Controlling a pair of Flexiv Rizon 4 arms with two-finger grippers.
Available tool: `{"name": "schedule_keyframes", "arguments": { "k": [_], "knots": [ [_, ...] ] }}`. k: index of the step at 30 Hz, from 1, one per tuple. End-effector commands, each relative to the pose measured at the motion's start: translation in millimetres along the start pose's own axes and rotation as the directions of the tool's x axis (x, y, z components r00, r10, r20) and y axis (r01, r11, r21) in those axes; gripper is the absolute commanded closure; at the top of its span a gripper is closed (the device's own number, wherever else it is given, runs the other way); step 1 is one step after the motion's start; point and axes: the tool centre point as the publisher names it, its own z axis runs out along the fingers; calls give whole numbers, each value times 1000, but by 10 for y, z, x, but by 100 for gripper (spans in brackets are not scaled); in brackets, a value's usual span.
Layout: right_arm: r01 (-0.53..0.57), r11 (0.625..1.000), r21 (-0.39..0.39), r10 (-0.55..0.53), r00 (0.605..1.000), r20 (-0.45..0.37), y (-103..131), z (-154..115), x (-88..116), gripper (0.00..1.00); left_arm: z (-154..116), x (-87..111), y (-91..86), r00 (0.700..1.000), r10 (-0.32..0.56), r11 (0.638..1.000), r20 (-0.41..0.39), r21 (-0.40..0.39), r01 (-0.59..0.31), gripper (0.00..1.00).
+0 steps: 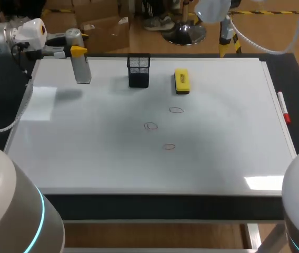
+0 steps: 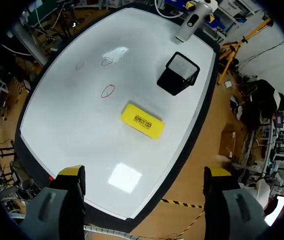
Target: Pick up the inspection probe, press it on each red-marked spot on the whiteboard one by one, put down the probe, pick up the eraser, and wipe off all the red marks.
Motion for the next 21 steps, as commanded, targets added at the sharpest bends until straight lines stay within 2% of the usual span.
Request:
{"name": "schedule_keyframes", "arguments": {
  "k": [1, 3, 5, 8, 13, 16, 19, 21],
  "knots": [
    [48, 999, -16, -49, 996, -80, 166, 77, -61, 0, 0, -4, -13, 1000, -1, 1000, -2, -1, 1, 100],
    [91, 995, -47, -94, 993, -69, 235, 118, -73, 0, 0, -4, -13, 1000, -1, 1000, -2, -1, 1, 100],
    [184, 980, -76, -190, 979, -70, 346, 144, -89, 0, 0, -4, -13, 1000, -1, 1000, -2, -1, 1, 100],
    [268, 958, -99, -277, 957, -86, 451, 183, -92, 0, 0, -4, -13, 1000, -1, 1000, -2, -1, 1, 100],
    [356, 921, -158, -371, 925, -80, 414, 264, -54, 0, 0, -4, -13, 1000, -1, 1000, -2, -1, 1, 100],
    [427, 887, -179, -445, 892, -78, 448, 301, -15, 0, 0, -4, -13, 1000, -1, 1000, -2, -1, 1, 100],
    [533, 823, -197, -553, 830, -66, 481, 371, 30, 0, 0, -4, -13, 1000, -1, 1000, -2, -1, 1, 100],
    [612, 764, -206, -634, 771, -57, 542, 420, 68, 0, 0, -4, -13, 1000, -1, 1000, -2, -1, 1, 100]
  ]
}}
